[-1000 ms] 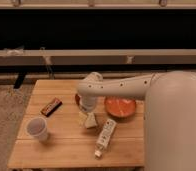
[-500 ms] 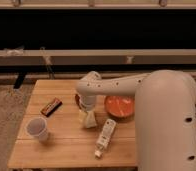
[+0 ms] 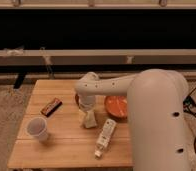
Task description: Wipe the white sponge on the table
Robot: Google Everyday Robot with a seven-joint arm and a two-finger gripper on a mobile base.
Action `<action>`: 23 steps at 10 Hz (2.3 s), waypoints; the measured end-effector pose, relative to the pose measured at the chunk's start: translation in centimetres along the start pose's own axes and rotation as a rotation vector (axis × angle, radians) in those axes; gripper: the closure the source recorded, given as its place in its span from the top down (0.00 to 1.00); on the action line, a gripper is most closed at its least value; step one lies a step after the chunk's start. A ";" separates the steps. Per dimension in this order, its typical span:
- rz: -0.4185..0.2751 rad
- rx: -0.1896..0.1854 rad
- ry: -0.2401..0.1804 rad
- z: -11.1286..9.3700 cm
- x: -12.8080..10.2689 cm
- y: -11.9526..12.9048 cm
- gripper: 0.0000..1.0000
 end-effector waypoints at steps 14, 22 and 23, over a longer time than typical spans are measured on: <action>0.051 0.011 0.040 0.6 0.8 0.5 0.01; -0.115 0.132 -0.066 -0.5 -6.6 5.7 0.00; -0.140 0.135 -0.080 -0.3 -7.4 7.2 0.00</action>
